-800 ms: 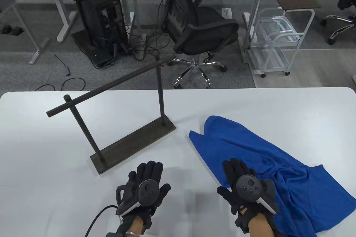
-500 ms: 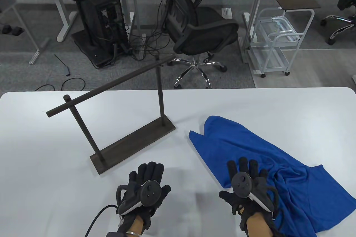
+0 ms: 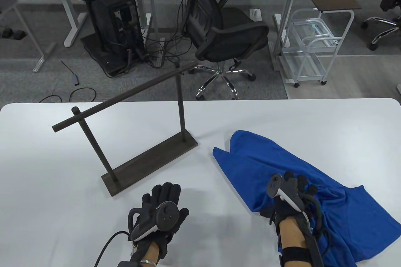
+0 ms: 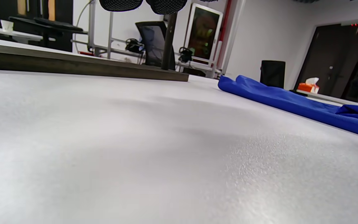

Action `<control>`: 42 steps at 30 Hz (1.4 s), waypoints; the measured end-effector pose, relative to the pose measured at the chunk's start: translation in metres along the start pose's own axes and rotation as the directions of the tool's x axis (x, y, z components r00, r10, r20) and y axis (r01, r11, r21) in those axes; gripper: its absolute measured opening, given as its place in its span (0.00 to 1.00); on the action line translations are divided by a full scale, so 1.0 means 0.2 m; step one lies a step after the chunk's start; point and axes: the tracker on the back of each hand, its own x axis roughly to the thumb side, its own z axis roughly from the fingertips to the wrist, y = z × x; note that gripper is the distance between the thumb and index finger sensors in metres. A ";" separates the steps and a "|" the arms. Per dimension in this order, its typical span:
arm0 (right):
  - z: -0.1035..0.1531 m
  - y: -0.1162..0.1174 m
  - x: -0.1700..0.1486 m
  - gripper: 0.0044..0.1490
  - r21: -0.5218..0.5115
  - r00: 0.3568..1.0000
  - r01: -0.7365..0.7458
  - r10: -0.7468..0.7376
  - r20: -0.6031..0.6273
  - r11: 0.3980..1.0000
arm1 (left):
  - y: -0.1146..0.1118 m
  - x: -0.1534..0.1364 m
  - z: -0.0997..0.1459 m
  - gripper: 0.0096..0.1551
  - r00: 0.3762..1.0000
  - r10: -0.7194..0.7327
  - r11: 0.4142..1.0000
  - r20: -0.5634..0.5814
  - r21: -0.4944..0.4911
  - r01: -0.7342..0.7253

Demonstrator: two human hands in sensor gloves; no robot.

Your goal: Hang t-shirt on desktop hanging rack

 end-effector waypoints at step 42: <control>-0.25 -0.14 0.19 0.52 -0.004 0.984 0.126 -0.125 0.129 0.992 | 0.03 -0.04 0.06 0.48 0.996 -0.024 0.999 -0.091 -0.035 0.021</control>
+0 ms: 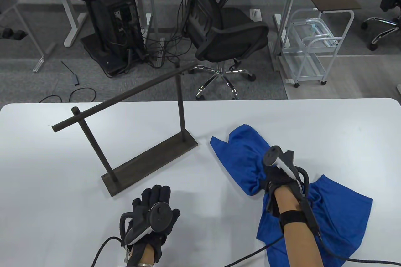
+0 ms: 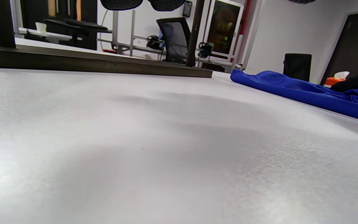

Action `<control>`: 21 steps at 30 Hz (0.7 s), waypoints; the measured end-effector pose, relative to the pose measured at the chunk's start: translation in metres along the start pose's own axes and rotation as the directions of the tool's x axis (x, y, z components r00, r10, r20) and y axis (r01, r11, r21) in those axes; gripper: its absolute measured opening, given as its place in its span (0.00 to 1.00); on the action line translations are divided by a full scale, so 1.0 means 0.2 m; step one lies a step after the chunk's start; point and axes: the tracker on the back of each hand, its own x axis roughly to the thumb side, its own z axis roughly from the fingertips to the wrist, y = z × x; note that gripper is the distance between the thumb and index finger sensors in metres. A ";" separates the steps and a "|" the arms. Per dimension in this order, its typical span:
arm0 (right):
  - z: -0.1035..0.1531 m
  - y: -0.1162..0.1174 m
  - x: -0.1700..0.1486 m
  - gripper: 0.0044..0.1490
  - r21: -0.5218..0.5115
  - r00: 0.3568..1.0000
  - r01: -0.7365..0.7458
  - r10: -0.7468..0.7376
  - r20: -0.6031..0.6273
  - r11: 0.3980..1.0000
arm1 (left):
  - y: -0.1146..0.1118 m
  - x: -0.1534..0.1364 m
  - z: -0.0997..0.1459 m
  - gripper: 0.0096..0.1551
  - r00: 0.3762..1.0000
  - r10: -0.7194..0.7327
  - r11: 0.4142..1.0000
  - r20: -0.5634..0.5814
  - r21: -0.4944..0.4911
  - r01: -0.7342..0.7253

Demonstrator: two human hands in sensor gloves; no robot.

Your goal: Hang t-shirt on desktop hanging rack

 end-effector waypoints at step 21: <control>0.34 0.17 -0.31 0.44 -0.042 0.912 0.410 -0.409 0.017 0.911 | -0.02 0.09 -0.02 0.48 0.988 0.113 0.993 0.105 -0.034 -0.110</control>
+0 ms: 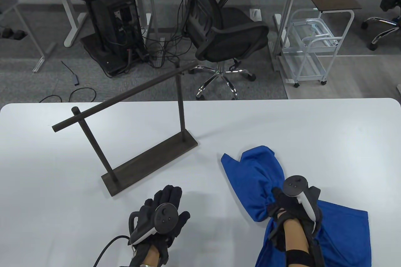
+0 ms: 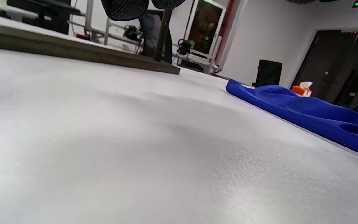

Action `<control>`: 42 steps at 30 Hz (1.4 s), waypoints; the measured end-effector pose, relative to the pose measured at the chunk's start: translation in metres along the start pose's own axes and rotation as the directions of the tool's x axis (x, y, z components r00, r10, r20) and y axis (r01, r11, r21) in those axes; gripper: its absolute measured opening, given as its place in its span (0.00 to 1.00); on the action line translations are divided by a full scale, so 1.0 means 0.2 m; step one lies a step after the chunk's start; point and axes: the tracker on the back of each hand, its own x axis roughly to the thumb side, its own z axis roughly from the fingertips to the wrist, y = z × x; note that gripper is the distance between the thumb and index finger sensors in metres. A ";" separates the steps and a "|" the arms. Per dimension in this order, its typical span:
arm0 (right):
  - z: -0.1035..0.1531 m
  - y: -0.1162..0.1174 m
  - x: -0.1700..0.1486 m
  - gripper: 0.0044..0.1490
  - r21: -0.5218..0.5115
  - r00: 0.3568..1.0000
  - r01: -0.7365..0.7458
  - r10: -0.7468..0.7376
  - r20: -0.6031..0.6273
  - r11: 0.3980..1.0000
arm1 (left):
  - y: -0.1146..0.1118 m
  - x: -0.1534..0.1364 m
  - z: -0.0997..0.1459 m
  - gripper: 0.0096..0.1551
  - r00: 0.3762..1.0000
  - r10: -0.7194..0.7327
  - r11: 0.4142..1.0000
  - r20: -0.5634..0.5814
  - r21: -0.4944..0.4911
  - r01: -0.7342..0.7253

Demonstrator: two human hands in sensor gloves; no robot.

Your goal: Hang t-shirt on desktop hanging rack

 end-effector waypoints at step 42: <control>0.58 0.13 0.70 0.42 0.288 0.478 0.171 -0.335 0.812 0.942 | -0.15 0.20 -0.12 0.66 0.157 0.986 0.163 0.049 -0.418 -0.894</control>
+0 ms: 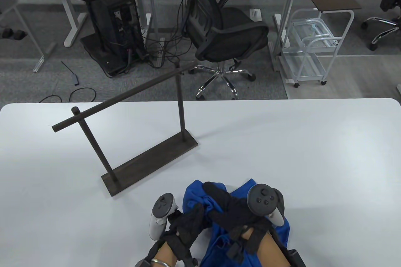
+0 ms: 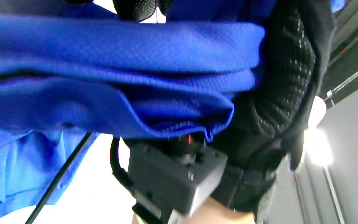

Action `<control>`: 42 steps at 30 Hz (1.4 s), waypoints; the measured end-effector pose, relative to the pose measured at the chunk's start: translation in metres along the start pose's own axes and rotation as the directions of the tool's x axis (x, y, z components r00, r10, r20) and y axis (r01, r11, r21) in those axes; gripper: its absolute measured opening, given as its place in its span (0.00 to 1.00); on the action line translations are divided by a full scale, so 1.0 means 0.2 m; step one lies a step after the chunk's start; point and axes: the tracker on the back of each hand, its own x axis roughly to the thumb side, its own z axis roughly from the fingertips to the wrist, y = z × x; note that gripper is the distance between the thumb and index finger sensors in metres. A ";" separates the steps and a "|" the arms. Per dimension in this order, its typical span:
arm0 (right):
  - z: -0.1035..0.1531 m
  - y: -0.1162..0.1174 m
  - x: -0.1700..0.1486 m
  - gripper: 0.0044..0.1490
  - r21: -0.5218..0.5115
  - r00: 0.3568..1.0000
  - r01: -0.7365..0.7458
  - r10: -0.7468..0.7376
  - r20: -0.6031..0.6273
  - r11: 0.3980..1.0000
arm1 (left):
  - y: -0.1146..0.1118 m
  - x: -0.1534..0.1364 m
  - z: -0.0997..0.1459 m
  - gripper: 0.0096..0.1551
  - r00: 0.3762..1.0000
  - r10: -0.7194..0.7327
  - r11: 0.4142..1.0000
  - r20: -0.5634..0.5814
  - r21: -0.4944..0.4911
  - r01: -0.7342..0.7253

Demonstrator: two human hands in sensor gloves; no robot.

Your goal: Hang t-shirt on desktop hanging rack

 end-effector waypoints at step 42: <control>0.10 -0.20 -0.33 0.53 0.056 0.900 -0.293 0.296 -0.321 0.954 | 0.24 0.22 0.13 0.53 0.940 0.198 0.921 0.279 0.275 -0.276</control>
